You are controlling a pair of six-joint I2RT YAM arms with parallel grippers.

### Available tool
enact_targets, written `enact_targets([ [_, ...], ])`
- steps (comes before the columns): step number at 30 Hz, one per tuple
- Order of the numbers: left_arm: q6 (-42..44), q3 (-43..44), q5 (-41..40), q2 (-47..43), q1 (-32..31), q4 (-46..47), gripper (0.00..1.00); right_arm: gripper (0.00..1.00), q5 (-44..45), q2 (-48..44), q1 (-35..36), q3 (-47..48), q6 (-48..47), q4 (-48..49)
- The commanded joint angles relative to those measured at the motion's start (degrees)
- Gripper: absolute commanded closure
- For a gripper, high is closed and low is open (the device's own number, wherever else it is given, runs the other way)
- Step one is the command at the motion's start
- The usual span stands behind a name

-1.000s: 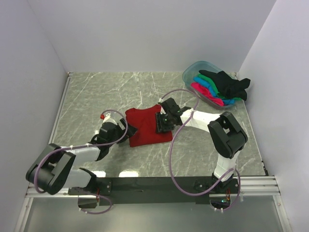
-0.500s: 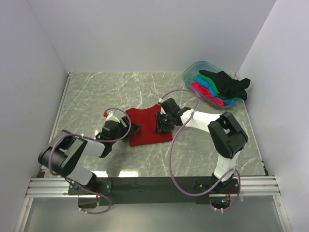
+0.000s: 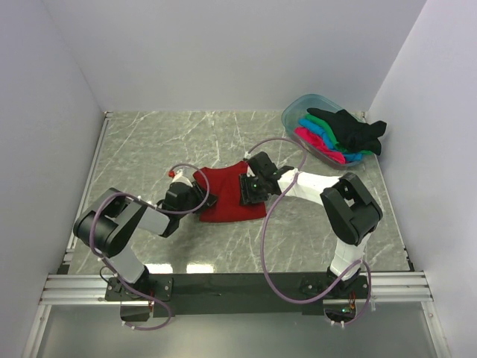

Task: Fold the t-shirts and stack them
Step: Neatly place the folded tshirt to the corner

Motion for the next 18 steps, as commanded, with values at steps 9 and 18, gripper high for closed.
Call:
enact_targets([
  [9, 12.0, 11.4, -5.8, -4.5, 1.6, -26.4, 1.0, 0.47, 3.9, -4.6, 1.4, 1.0, -1.6, -6.1],
  [18, 27.8, 24.6, -13.7, -4.2, 8.7, -46.8, 1.0, 0.42, 8.9, -17.5, -1.9, 6.9, -3.5, -12.7],
])
